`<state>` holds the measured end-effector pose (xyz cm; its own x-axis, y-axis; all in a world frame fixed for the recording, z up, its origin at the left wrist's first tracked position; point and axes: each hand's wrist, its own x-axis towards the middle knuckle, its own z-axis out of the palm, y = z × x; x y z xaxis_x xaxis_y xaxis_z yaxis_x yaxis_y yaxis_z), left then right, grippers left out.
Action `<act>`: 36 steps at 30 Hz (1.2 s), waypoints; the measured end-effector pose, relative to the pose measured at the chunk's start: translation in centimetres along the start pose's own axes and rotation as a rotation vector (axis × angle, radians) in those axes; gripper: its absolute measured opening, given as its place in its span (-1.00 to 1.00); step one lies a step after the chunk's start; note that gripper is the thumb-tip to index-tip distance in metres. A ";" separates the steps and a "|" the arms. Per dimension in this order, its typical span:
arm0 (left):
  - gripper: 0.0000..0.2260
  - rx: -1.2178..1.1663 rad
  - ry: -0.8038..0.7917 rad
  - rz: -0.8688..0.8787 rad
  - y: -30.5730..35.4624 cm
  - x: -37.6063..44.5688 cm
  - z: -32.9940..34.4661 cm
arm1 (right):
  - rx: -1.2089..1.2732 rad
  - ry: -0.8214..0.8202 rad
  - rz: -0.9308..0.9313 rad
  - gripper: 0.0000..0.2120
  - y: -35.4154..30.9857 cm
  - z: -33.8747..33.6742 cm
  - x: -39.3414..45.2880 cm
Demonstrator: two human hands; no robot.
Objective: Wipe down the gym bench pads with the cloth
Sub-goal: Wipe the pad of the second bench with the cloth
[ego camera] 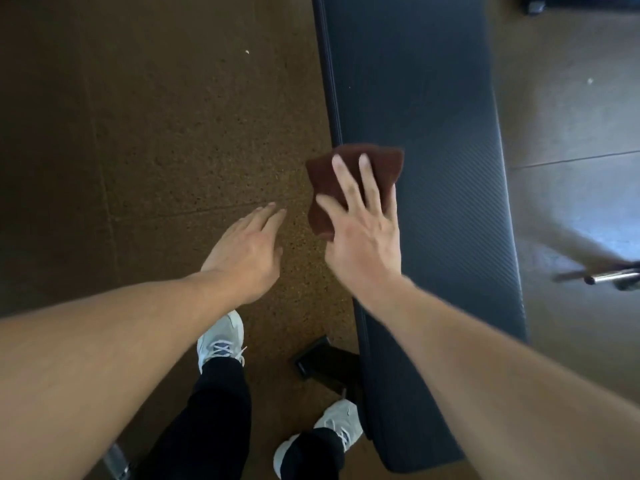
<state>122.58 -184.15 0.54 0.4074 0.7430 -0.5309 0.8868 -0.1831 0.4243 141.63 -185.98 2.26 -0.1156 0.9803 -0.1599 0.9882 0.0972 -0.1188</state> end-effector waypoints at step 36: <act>-0.39 -0.126 0.028 -0.055 7.9 -19.7 13.8 | -0.009 -0.197 -0.021 -0.23 -0.4 5.0 -33.9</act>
<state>124.57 -209.07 4.24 0.3515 0.7678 -0.5357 0.8723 -0.0607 0.4853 144.67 -220.12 2.85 -0.1530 0.9255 -0.3465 0.9861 0.1198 -0.1155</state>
